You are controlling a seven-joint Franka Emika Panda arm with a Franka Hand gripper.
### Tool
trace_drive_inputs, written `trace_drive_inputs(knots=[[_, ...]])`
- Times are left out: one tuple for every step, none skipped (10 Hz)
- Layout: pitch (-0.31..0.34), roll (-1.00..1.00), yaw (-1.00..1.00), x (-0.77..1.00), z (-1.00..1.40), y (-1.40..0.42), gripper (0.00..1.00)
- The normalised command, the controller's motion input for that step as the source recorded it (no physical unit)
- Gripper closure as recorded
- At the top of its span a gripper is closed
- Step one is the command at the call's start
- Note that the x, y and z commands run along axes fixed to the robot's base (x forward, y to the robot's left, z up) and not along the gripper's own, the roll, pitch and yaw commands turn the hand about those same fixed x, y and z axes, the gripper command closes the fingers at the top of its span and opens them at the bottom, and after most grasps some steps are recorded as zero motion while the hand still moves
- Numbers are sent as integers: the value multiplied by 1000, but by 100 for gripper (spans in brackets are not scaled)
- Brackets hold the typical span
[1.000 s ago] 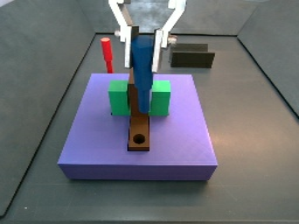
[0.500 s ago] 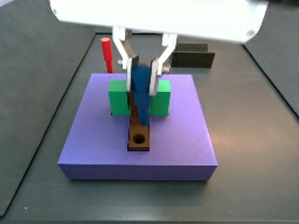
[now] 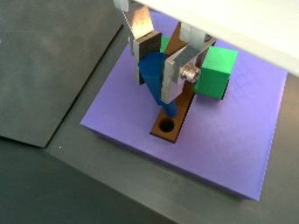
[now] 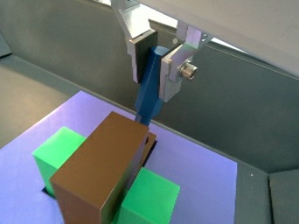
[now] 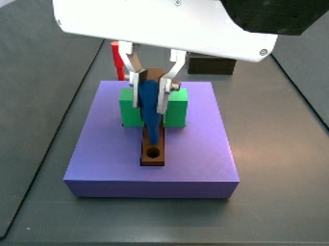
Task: Pick up the blue object. Move up. Place the blue object on the fixture. Regrasp the blue object. Move to above the board. Insert the blue object.
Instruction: Insert the blue object.
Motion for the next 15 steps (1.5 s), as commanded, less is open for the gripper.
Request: trace_drive_inputs(knots=[[-26,-389,603,-83,0,0,100],[0,-361,763,0,0,0,100],[43,-456,677,0,6,0,100],[60,-500,611,0,34,0,100],[61,-500,574,0,97,0,100],[66,-500,529,0,177,0,100],[66,-500,520,0,189,0,100],[66,-500,520,0,191,0,100],[67,-500,520,0,191,0,100],[67,-500,517,0,191,0,100],[67,-500,517,0,191,0,100],[67,-500,517,0,191,0,100],[0,-500,506,0,74,0,100],[-141,-249,140,-94,-226,0,100],[-119,-449,223,-54,-160,0,100]])
